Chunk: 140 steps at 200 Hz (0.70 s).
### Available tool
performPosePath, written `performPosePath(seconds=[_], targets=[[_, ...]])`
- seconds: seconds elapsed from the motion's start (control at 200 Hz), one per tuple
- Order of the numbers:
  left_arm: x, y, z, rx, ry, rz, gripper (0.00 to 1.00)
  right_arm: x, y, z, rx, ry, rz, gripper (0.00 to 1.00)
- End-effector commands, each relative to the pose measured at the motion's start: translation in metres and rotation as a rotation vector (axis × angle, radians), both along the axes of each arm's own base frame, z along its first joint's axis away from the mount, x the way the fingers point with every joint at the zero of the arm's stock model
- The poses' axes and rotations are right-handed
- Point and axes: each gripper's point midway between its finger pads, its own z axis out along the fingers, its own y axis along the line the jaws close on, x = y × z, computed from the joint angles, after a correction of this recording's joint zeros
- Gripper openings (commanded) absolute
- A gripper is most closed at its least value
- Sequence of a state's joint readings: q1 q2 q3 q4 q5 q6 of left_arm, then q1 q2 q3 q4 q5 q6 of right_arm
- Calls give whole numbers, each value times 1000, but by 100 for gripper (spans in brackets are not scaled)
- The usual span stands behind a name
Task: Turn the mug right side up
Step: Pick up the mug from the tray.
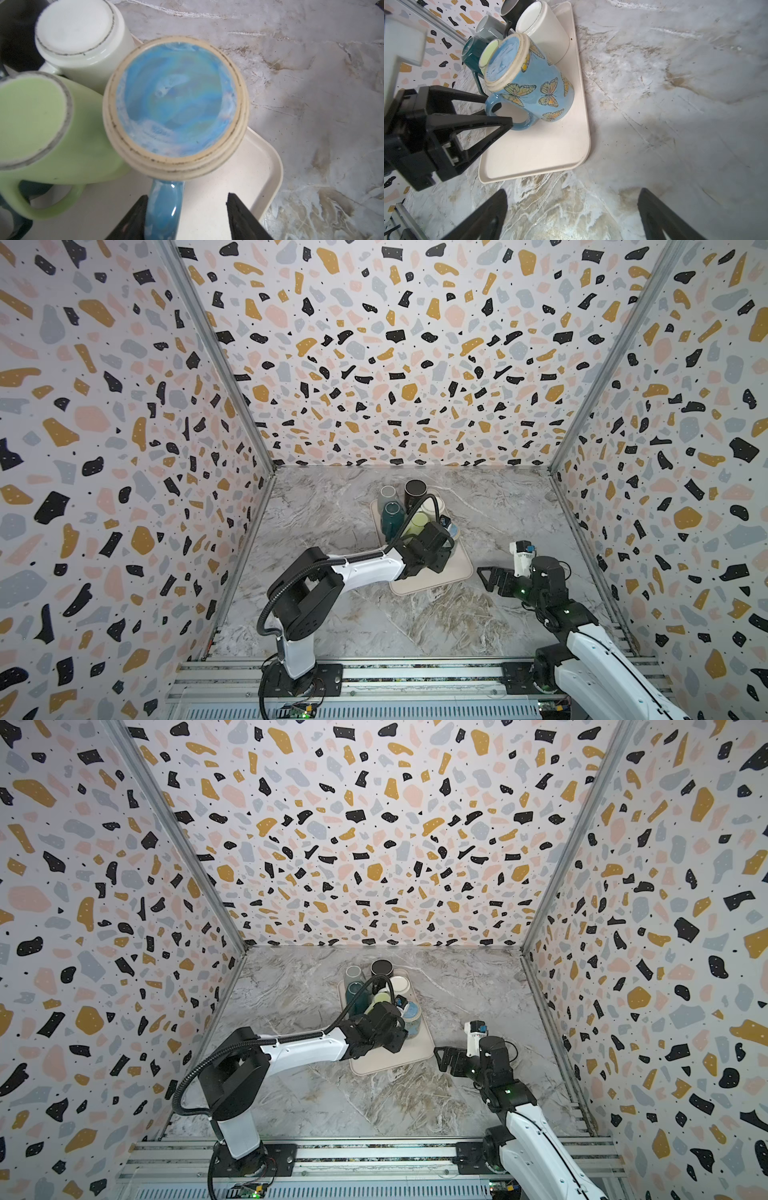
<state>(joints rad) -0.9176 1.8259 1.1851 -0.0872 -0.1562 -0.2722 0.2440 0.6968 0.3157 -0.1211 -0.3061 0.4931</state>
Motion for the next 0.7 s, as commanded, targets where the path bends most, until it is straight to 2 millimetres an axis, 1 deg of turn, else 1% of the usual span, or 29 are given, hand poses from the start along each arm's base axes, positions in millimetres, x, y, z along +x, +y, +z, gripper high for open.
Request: performPosePath(seconds=[0.0, 0.17, 0.436, 0.541, 0.696], targets=[[6, -12, 11, -19, -27, -4, 53, 1, 1, 9, 14, -16, 0, 99], [12, -8, 3, 27, -29, 30, 47, 1, -1, 6, 9, -9, -7, 99], [21, -9, -3, 64, -35, 54, 42, -1, -2, 7, 3, -2, -10, 99], [23, -11, -6, 74, -35, 59, 32, -2, -2, 8, 7, -4, -7, 99], [27, -10, -6, 86, -43, 75, 29, -4, -3, 6, 2, 5, -12, 99]])
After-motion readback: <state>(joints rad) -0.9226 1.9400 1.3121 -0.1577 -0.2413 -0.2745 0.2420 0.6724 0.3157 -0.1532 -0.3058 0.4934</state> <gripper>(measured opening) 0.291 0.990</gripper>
